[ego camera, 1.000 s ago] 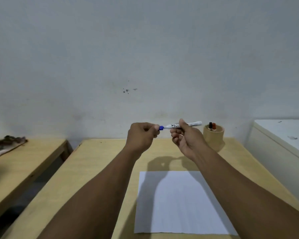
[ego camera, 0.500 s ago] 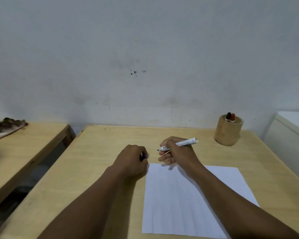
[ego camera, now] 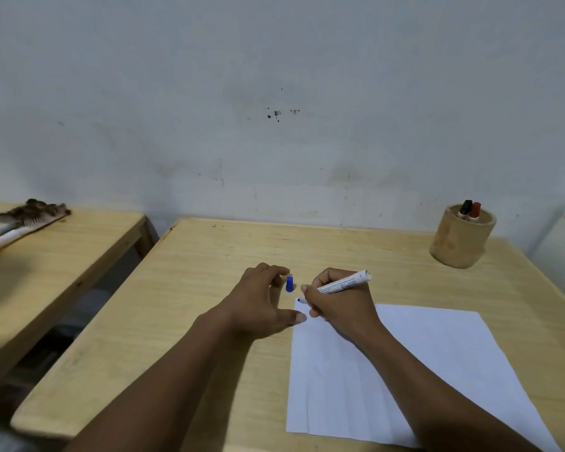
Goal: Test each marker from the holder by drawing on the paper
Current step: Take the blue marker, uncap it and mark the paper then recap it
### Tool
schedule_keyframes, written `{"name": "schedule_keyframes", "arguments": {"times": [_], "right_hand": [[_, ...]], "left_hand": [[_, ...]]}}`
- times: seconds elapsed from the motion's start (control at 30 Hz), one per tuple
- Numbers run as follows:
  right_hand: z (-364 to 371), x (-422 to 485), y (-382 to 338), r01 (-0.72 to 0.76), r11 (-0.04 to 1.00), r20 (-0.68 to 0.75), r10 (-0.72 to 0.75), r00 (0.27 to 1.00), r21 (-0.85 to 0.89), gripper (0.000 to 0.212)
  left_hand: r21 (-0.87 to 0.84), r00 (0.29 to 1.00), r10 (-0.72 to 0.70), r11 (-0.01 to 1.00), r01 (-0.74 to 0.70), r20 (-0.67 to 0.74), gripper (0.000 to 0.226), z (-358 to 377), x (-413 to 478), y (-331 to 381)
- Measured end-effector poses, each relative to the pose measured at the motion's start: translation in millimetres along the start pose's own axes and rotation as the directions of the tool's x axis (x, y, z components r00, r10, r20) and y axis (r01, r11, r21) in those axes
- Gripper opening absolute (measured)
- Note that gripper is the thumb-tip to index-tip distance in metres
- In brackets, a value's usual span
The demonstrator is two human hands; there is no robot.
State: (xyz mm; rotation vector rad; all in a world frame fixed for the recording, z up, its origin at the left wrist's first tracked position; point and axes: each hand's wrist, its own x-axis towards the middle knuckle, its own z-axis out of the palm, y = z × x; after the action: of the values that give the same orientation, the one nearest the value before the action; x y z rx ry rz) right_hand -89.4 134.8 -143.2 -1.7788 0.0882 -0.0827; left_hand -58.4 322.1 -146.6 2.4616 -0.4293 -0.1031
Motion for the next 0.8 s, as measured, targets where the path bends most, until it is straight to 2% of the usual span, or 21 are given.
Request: {"name": "schedule_keyframes", "arguments": {"times": [0.37, 0.67, 0.73, 0.8], "right_hand": [[1.9, 7.2, 8.9, 0.017, 0.999, 0.026, -0.018, 1.0, 0.029, 0.019], [1.7, 6.7, 6.2, 0.003, 1.0, -0.048, -0.001, 0.999, 0.029, 0.021], [1.3, 7.4, 5.1, -0.008, 0.999, -0.057, 0.011, 0.998, 0.05, 0.021], [-1.2, 9.1, 2.0, -0.04, 0.991, -0.066, 0.048, 0.997, 0.129, 0.02]], "left_hand": [[-0.008, 1.0, 0.013, 1.0, -0.013, 0.002, 0.094, -1.5, 1.1, 0.6], [-0.01, 1.0, -0.007, 1.0, 0.007, 0.006, 0.093, -2.4, -0.6, 1.8], [-0.027, 1.0, -0.01, 1.0, 0.01, 0.005, 0.088, -2.3, 0.0, 1.1], [-0.101, 0.999, -0.032, 0.994, 0.028, -0.031, 0.073, -2.1, 0.6, 0.2]]}}
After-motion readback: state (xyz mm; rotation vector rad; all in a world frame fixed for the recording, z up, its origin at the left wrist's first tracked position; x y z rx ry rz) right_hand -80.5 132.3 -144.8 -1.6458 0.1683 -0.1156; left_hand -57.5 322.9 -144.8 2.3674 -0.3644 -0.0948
